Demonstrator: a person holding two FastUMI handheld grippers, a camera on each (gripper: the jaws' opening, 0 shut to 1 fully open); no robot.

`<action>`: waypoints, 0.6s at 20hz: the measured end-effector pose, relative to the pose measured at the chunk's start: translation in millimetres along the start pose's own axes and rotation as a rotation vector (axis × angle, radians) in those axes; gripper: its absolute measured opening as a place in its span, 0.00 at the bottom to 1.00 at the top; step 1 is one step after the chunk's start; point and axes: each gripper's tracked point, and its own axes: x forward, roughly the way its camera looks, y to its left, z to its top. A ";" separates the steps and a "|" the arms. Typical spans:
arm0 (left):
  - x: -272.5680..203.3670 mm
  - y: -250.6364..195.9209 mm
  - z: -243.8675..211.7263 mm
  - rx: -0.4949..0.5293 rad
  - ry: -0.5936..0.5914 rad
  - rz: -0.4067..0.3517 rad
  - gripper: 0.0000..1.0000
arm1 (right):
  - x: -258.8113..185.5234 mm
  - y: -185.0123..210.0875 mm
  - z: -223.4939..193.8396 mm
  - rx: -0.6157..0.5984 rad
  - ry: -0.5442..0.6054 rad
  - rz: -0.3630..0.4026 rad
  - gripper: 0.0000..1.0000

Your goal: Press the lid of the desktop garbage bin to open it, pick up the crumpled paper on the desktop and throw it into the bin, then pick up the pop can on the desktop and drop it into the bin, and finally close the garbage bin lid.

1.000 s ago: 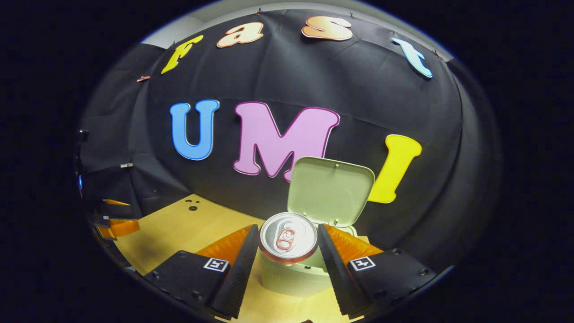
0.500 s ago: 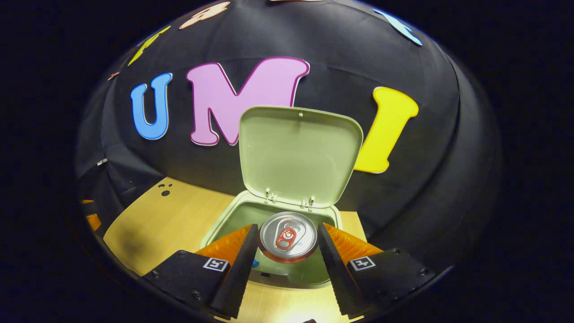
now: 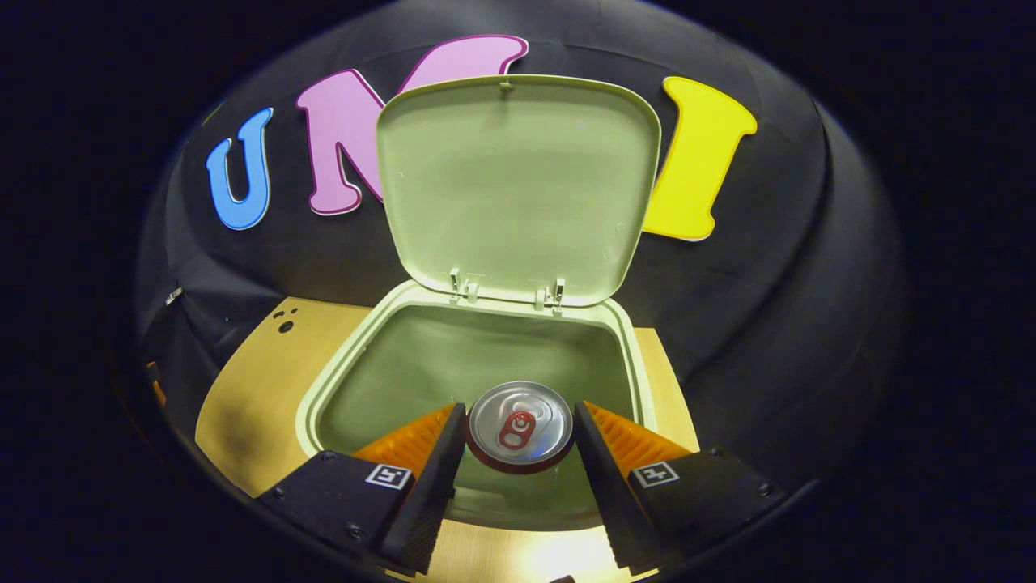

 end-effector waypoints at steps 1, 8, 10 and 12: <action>0.2 -0.3 0.1 0.003 0.001 0.000 0.96 | 1.1 -0.2 1.4 0.008 -0.008 0.000 0.84; -6.7 -3.4 1.2 0.011 -0.008 -0.006 0.96 | -4.8 -1.5 4.4 0.005 -0.016 -0.011 0.85; -10.4 -1.2 1.7 0.009 -0.010 -0.001 0.96 | -13.9 2.6 12.3 0.015 -0.042 0.000 0.85; -11.8 1.2 0.3 0.003 -0.011 0.004 0.96 | -29.4 3.5 32.2 0.000 -0.110 -0.005 0.85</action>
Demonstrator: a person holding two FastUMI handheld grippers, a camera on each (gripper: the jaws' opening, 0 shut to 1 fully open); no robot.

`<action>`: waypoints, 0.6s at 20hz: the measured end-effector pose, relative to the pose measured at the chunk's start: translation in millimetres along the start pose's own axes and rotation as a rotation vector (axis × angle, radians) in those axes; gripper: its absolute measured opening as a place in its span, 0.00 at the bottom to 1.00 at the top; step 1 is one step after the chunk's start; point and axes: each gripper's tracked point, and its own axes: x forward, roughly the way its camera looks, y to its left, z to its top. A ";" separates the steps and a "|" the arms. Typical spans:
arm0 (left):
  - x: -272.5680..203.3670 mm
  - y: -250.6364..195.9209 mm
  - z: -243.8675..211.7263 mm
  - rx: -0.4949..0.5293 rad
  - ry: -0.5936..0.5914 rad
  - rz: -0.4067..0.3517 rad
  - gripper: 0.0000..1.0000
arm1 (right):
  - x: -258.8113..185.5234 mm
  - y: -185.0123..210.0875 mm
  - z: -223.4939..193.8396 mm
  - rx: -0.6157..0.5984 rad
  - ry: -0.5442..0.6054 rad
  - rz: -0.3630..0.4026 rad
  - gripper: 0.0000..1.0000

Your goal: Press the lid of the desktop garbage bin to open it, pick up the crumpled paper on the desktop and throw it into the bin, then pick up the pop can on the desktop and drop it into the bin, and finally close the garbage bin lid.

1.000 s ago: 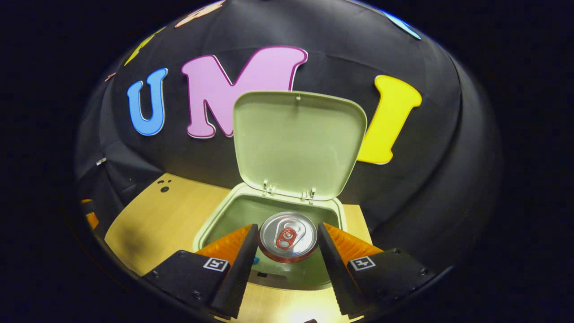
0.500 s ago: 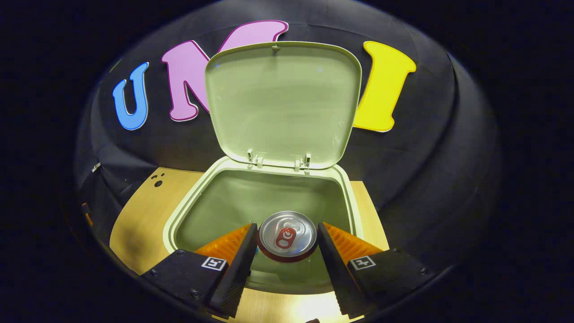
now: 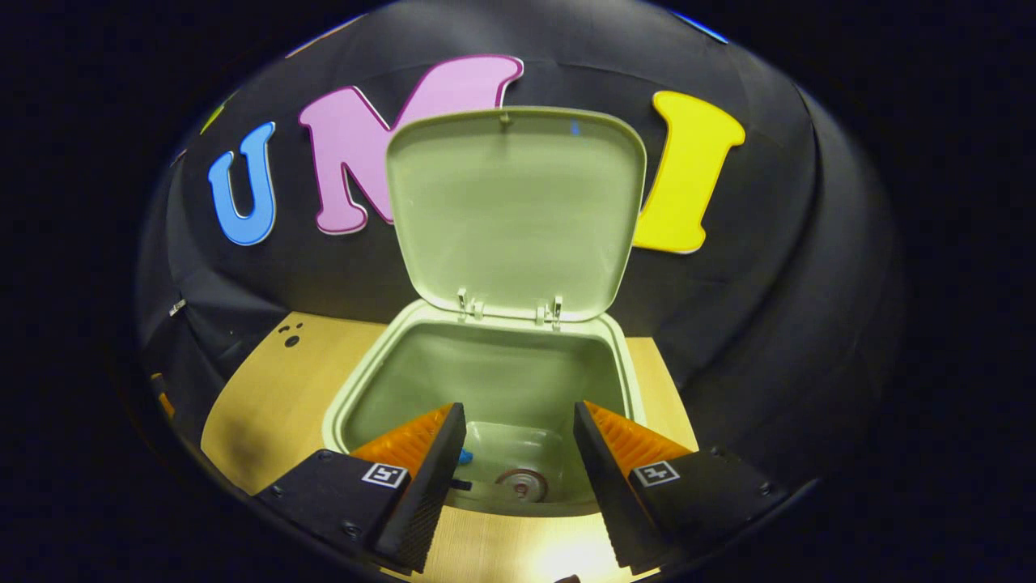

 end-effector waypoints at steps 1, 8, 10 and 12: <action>-1.3 1.3 0.5 -0.004 0.000 0.002 0.96 | -7.5 1.7 18.2 -0.011 -0.057 0.002 0.85; -3.3 3.0 -0.4 -0.013 -0.006 -0.002 0.96 | -62.6 13.4 149.3 -0.017 -0.387 -0.008 0.88; -4.8 3.8 -0.5 -0.015 -0.008 -0.003 0.96 | -66.0 22.0 174.1 -0.025 -0.434 -0.004 0.87; -6.0 4.4 0.2 -0.023 -0.012 -0.005 0.96 | -58.9 28.3 193.9 -0.042 -0.449 -0.005 0.87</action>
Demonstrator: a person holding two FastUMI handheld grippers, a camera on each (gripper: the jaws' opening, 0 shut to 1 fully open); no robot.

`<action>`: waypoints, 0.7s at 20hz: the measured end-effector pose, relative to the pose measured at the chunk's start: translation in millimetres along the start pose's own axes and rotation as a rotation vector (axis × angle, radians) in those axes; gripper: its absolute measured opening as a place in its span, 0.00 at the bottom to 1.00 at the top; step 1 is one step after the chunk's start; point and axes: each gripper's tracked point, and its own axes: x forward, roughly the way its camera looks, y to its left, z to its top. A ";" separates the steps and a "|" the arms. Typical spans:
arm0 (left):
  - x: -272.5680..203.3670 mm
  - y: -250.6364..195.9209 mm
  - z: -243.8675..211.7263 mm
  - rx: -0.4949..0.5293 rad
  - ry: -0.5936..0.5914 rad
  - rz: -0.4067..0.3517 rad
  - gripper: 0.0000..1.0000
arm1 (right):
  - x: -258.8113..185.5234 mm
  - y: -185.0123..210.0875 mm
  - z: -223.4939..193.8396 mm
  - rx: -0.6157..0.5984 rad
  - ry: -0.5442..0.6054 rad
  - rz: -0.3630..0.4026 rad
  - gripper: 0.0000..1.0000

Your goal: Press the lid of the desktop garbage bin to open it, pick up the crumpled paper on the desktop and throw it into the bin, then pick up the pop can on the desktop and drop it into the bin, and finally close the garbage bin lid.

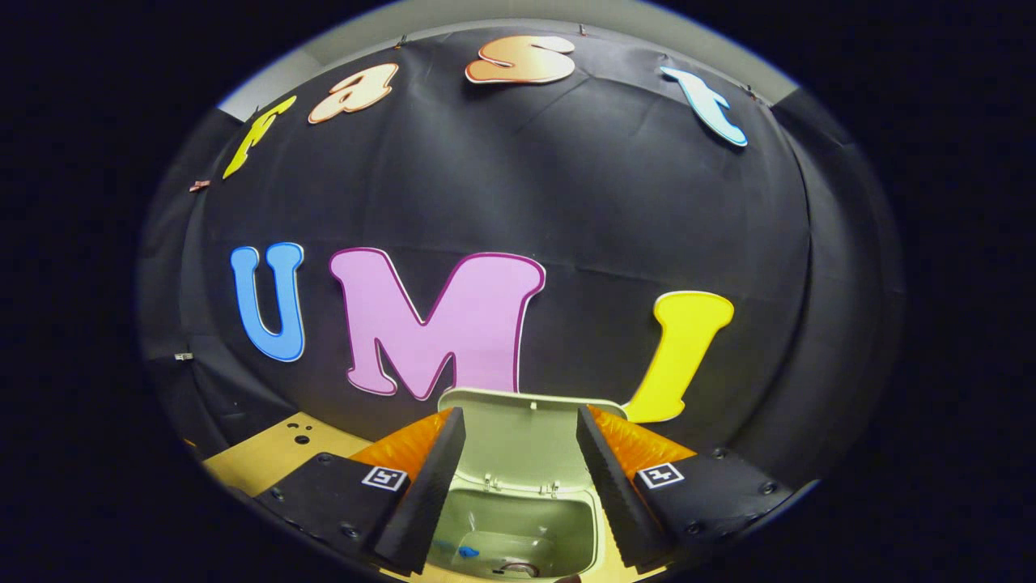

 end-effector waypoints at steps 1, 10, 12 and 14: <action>-1.1 1.1 0.2 -0.003 -0.002 0.002 0.96 | 6.1 1.9 5.9 -0.004 -0.011 -0.001 0.88; -11.1 26.0 -4.7 -0.053 0.006 0.069 0.96 | 77.3 -7.5 5.1 0.014 -0.006 -0.053 0.87; -10.5 30.9 -6.1 -0.061 0.015 0.091 0.96 | 93.9 -13.3 -7.8 0.051 0.052 -0.051 0.87; -6.9 28.4 -7.7 -0.069 0.020 0.088 0.96 | 89.7 -13.7 -14.9 0.039 0.071 -0.036 0.88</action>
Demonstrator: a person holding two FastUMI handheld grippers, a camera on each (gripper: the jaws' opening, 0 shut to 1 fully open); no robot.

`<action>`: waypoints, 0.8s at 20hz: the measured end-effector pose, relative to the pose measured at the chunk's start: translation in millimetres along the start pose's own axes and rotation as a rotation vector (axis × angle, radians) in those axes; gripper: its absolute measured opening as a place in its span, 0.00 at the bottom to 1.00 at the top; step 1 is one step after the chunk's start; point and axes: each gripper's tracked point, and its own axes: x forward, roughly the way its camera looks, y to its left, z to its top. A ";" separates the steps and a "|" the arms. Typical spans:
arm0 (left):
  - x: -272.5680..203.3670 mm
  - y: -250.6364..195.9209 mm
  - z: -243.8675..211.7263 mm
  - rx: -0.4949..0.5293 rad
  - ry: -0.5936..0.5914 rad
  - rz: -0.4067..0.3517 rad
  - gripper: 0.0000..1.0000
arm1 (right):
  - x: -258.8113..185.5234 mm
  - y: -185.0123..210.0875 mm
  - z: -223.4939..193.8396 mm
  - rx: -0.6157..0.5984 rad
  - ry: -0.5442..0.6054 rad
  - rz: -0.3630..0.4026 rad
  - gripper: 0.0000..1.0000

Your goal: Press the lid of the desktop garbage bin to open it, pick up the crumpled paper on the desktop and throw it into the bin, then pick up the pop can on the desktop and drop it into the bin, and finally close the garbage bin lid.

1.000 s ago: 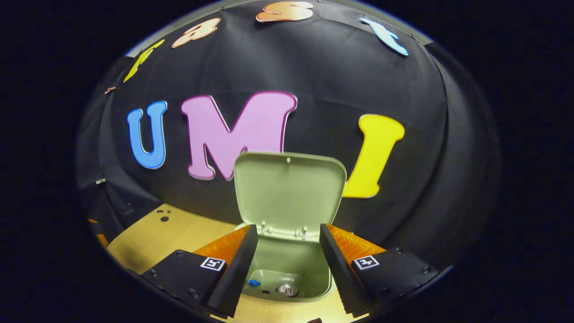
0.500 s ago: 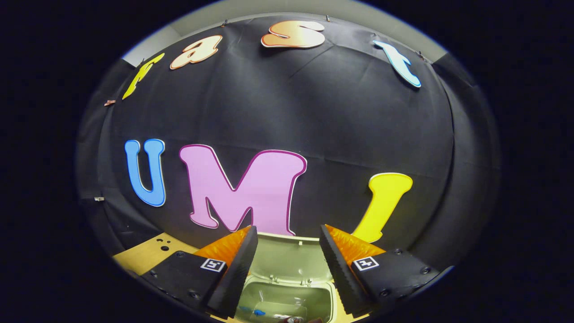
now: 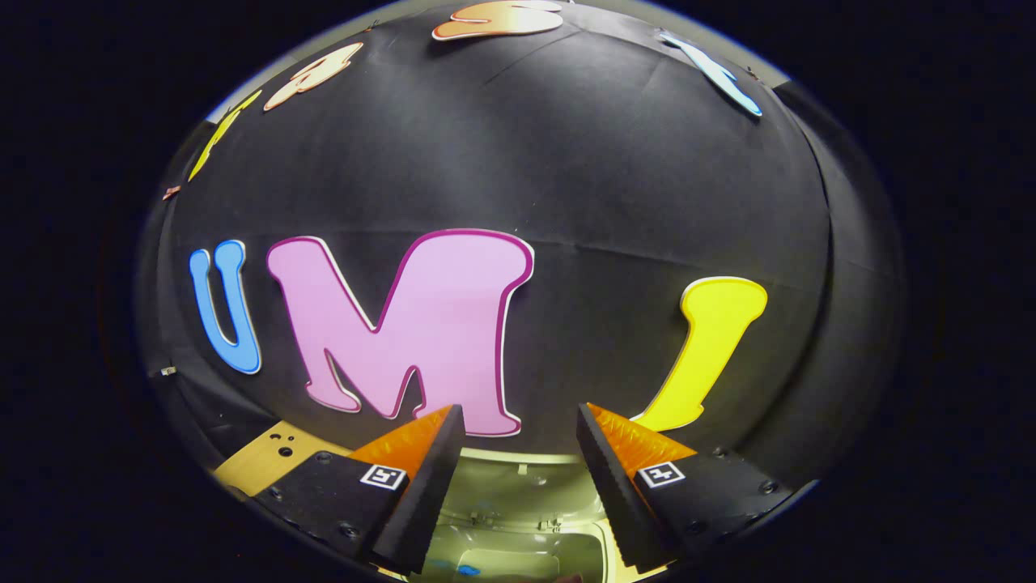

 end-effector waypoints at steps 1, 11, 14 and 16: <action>1.4 -2.0 0.1 0.000 0.003 -0.007 0.96 | -5.7 -0.5 -0.4 -0.014 0.003 0.005 0.88; -26.0 -25.5 -1.0 0.075 -0.023 -0.112 0.96 | -106.3 20.8 -90.6 -0.047 0.117 0.056 0.89; -32.3 -25.0 -5.7 0.079 -0.018 -0.110 0.96 | -124.3 26.7 -121.0 -0.043 0.153 0.059 0.89; -35.3 -25.1 -5.2 0.075 -0.022 -0.110 0.96 | -131.1 30.0 -134.7 -0.042 0.171 0.059 0.89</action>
